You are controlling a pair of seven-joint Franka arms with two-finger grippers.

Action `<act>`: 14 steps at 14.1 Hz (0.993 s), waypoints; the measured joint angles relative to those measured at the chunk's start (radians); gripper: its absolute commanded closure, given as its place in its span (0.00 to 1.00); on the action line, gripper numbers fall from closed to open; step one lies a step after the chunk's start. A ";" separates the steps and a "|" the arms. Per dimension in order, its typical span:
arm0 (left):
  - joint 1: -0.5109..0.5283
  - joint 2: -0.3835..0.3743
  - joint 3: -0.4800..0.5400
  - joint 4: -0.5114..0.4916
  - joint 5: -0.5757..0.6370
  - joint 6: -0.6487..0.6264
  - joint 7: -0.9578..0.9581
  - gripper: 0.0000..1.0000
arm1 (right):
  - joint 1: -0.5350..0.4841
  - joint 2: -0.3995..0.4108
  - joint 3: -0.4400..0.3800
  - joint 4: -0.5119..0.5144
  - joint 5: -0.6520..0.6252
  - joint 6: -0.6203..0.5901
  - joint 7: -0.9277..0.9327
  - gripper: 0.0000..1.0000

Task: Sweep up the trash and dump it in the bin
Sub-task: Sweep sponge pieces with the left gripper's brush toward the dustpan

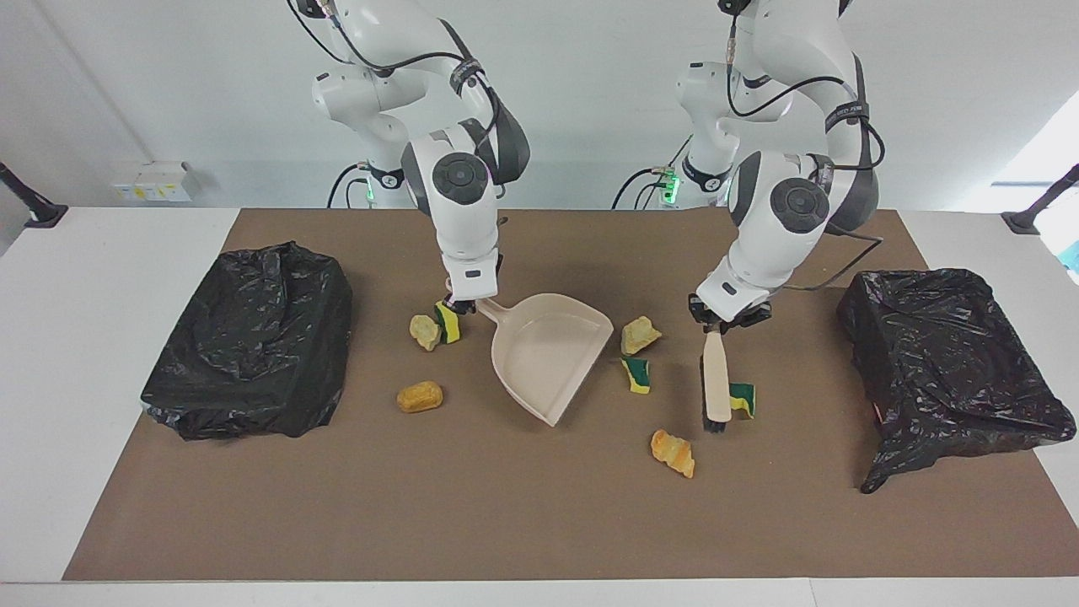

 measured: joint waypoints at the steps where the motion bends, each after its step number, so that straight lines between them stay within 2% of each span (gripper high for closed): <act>1: -0.005 0.019 -0.007 0.018 0.013 0.000 0.003 1.00 | 0.016 0.000 0.000 -0.011 -0.016 0.010 0.010 1.00; 4: -0.042 0.034 -0.013 0.027 0.022 -0.018 0.005 1.00 | 0.072 0.000 0.001 -0.041 -0.063 0.030 0.097 1.00; 9: -0.058 0.027 -0.012 0.029 0.032 -0.158 0.005 1.00 | 0.105 0.000 0.001 -0.048 -0.069 0.033 0.153 1.00; 14: -0.058 0.005 -0.005 0.038 0.115 -0.385 0.007 1.00 | 0.105 0.000 -0.001 -0.048 -0.069 0.033 0.162 1.00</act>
